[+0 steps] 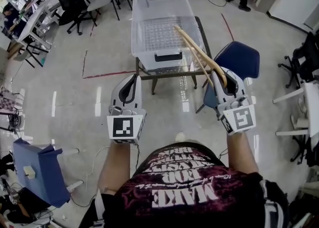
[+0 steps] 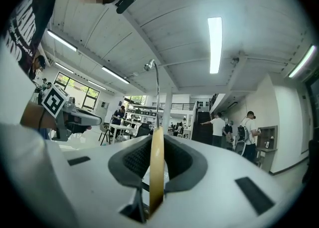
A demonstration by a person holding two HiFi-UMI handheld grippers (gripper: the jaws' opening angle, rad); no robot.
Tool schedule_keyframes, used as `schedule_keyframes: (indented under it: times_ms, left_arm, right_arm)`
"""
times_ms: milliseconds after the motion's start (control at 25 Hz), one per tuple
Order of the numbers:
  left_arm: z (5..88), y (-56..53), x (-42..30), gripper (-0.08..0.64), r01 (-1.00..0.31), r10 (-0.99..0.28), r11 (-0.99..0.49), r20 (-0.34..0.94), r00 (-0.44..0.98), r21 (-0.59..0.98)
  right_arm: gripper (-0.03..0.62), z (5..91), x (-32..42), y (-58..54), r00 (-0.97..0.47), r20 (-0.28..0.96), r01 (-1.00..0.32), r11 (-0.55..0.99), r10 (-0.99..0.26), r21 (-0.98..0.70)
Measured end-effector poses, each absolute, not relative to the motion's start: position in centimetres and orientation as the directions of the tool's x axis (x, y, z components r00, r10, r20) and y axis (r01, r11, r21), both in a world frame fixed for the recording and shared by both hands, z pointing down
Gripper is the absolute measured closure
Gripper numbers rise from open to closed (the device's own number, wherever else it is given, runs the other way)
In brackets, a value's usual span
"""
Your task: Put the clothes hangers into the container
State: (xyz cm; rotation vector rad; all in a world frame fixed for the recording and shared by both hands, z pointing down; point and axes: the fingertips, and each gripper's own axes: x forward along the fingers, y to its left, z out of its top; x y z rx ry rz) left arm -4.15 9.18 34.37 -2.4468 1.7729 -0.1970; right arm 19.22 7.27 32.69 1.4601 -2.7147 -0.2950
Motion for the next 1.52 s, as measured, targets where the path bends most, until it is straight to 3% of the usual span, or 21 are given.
schedule_keyframes:
  times_ms: [400, 720, 1520]
  left_arm:
    - [35.2, 7.6, -3.3, 0.554, -0.950, -0.967, -0.255, 0.062, 0.247, -0.179]
    - [36.7, 7.6, -7.0, 0.554, -0.964, -0.977, -0.205, 0.100, 0.190, -0.171]
    - [37.4, -4.7, -11.3, 0.554, -0.947, -0.956, -0.290, 0.093, 0.279, -0.140]
  right_arm:
    - [0.532, 33.3, 20.7, 3.7, -0.610, -0.026, -0.781, 0.595, -0.792, 0.191]
    - [0.532, 34.5, 18.5, 1.9, -0.627, -0.015, -0.771, 0.618, -0.779, 0.152]
    - [0.532, 34.8, 12.4, -7.8, -0.590, -0.002, -0.799, 0.583, -0.808, 0.144]
